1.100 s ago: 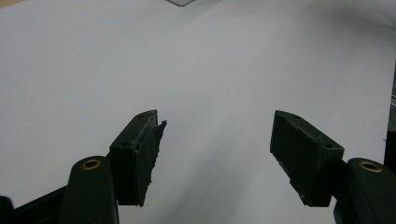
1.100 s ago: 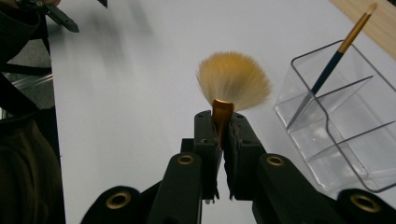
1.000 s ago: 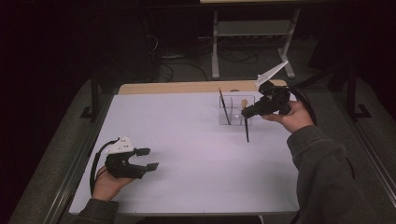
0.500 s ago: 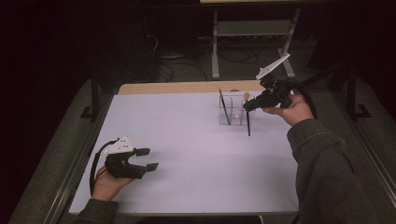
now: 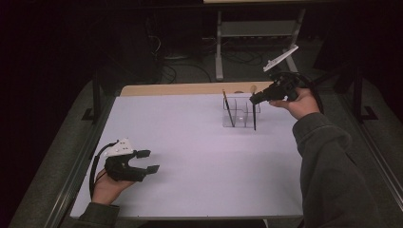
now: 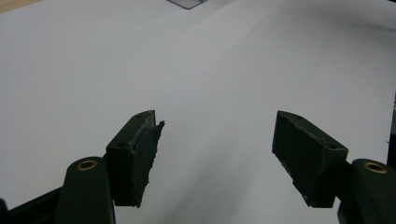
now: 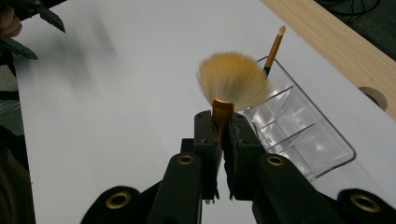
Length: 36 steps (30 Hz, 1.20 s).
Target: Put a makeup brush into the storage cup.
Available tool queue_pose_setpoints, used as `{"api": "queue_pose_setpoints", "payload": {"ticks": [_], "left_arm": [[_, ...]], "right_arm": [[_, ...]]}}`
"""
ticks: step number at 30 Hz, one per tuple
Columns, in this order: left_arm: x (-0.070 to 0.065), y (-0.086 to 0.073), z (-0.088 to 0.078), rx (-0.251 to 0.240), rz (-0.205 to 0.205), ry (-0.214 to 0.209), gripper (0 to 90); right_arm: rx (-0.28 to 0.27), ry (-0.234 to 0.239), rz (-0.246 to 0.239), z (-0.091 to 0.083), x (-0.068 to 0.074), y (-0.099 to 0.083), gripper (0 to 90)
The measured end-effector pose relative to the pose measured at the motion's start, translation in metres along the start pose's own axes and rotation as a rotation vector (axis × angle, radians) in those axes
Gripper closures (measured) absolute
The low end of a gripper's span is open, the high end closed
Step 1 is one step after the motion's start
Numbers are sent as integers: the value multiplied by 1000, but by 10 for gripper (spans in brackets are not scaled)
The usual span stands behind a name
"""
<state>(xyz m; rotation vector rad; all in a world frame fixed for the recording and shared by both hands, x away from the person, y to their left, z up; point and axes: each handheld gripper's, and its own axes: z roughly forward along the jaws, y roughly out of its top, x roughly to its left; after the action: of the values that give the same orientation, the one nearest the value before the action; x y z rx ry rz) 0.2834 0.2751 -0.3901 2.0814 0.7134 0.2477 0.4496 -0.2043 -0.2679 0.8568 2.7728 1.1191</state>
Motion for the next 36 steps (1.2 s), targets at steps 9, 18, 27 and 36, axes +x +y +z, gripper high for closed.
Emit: {"api": "queue_pose_setpoints", "payload": {"ticks": [9, 18, 27, 36], "left_arm": [[-1, 0, 0, -1, 7, -1, 300], [0, 0, -1, -1, 4, -1, 297], [0, -1, 0, 3, 0, -7, 297], [1, -2, -1, 2, 4, 0, 297]], "right_arm": [[15, -25, 8, -3, -6, 16, 832], [10, -52, 0, -6, -13, 35, 832], [2, -70, 0, -4, -19, 56, 832], [-3, -78, 3, 2, -28, 69, 832]]}}
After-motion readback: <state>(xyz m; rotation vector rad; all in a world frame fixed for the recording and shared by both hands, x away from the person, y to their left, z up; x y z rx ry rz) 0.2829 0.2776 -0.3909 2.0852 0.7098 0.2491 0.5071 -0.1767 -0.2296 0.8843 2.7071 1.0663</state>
